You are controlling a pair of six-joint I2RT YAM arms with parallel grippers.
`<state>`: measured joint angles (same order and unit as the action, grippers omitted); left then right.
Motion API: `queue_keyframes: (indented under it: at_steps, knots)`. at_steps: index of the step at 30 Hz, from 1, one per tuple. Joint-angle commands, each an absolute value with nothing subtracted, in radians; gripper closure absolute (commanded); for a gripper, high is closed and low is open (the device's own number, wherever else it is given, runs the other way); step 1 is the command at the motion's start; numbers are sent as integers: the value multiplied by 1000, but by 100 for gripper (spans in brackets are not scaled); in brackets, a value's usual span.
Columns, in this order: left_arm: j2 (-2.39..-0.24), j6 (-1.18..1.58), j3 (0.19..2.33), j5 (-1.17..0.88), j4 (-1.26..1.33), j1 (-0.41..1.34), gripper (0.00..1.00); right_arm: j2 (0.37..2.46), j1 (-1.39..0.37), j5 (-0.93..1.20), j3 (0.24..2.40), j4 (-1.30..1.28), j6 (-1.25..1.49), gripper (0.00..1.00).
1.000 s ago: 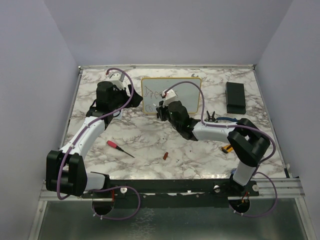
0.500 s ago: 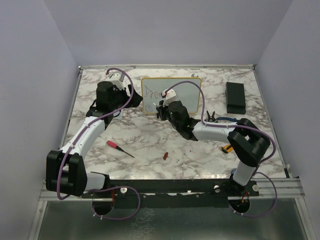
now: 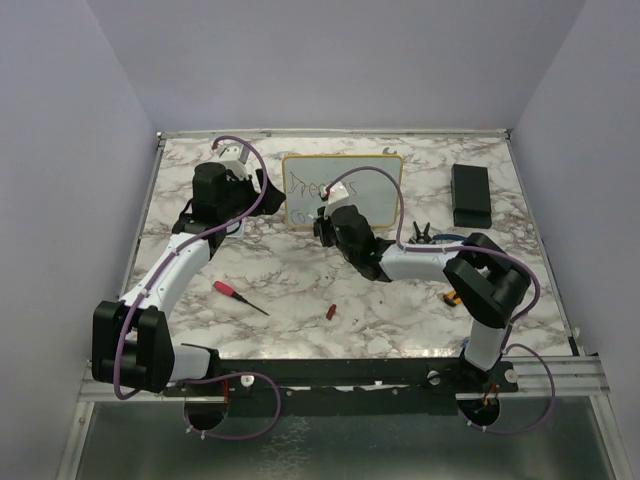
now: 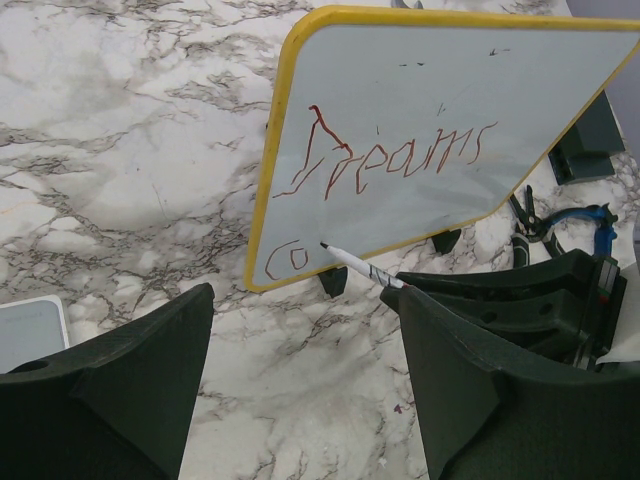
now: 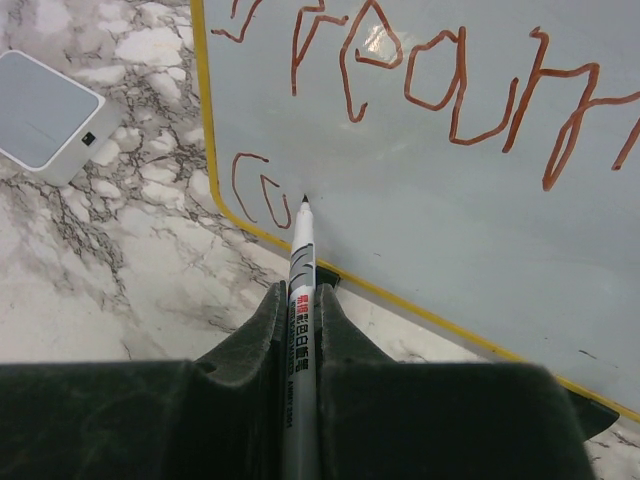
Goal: Write a sentence on the whiteboard
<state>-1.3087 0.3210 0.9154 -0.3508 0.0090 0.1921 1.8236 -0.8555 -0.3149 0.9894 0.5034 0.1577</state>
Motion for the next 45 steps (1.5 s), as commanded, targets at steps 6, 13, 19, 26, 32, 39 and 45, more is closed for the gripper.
queue_keyframes:
  at_steps: [6, 13, 19, 26, 32, 39, 45]
  knots:
    - [-1285, 319, 910, -370, 12, 198, 24, 1848, -854, -317, 989, 453, 202, 100]
    - [-1283, 319, 910, -370, 12, 197, 24, 1862, -854, -291, 987, 431, 218, 99]
    - [-1282, 320, 910, -370, 12, 198, 24, 1873, -854, -288, 1002, 412, 226, 99]
    - [-1279, 320, 910, -369, 12, 196, 24, 1871, -854, -296, 1007, 409, 230, 99]
    - [-1281, 320, 910, -370, 12, 198, 24, 1848, -854, -335, 1020, 437, 204, 99]
    - [-1278, 319, 908, -368, 12, 198, 24, 1834, -854, -370, 1045, 460, 171, 99]
    - [-1276, 319, 908, -368, 12, 198, 24, 1812, -854, -413, 1033, 470, 152, 99]
